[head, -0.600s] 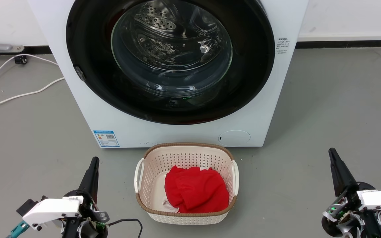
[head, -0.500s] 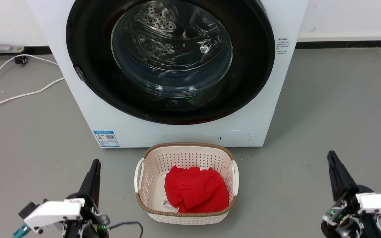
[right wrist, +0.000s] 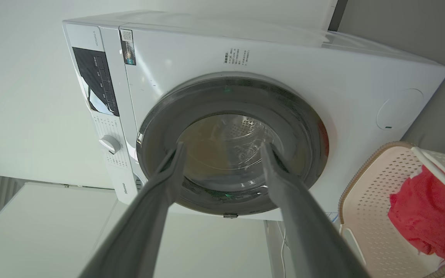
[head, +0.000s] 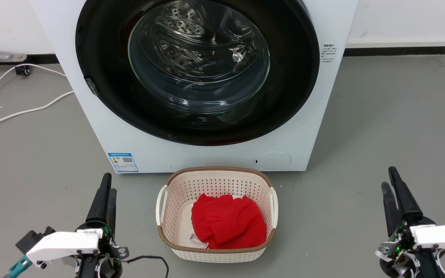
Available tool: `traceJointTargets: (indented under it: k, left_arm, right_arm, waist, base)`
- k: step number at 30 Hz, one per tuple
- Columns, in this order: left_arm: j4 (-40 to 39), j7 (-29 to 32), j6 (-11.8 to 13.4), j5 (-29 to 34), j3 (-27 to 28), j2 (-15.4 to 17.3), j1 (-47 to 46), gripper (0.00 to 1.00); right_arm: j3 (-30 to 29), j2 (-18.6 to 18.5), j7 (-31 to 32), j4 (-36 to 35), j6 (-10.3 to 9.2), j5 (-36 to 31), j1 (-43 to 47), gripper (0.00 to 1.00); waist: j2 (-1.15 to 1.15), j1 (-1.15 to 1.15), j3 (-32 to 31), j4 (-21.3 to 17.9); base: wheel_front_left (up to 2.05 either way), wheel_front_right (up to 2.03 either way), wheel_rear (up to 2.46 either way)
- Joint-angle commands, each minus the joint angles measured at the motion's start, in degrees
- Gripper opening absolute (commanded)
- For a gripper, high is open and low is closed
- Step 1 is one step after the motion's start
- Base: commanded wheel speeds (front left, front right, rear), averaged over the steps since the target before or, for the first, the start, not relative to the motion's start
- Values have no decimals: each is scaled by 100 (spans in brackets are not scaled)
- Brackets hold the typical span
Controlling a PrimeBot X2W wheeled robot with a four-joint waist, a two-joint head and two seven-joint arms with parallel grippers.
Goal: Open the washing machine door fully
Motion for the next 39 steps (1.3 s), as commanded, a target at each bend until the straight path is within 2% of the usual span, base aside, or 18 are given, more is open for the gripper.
traceJointTargets:
  k: [1,10,19,29,39]
  left_arm:
    - [-202,-69,-8,197,11,16,-87,100]
    - [-491,-291,-10,1419,-214,73,-96,100]
    - [-749,-491,-12,2612,-163,39,-44,100]
    - [-872,-695,65,3927,-121,20,117,100]
    - [-881,-880,150,4921,-267,33,207,100]
  right_arm:
    - [56,-19,-70,-175,1,-322,-61,100]
    - [176,-39,-293,-467,1,-1968,-43,100]
    - [256,-8,-497,-729,1,-3397,7,100]
    - [338,0,-700,-860,1,-4318,101,100]
    - [353,2,-883,-863,1,-5520,167,100]
  waist:
    - [0,0,0,-6]
    - [0,0,6,-45]
    - [0,0,7,-77]
    - [0,0,-9,-93]
    - [0,0,-21,-81]
  base:
    - [0,0,0]
    - [0,0,0]
    - [0,0,0]
    - [0,0,0]
    - [0,0,0]
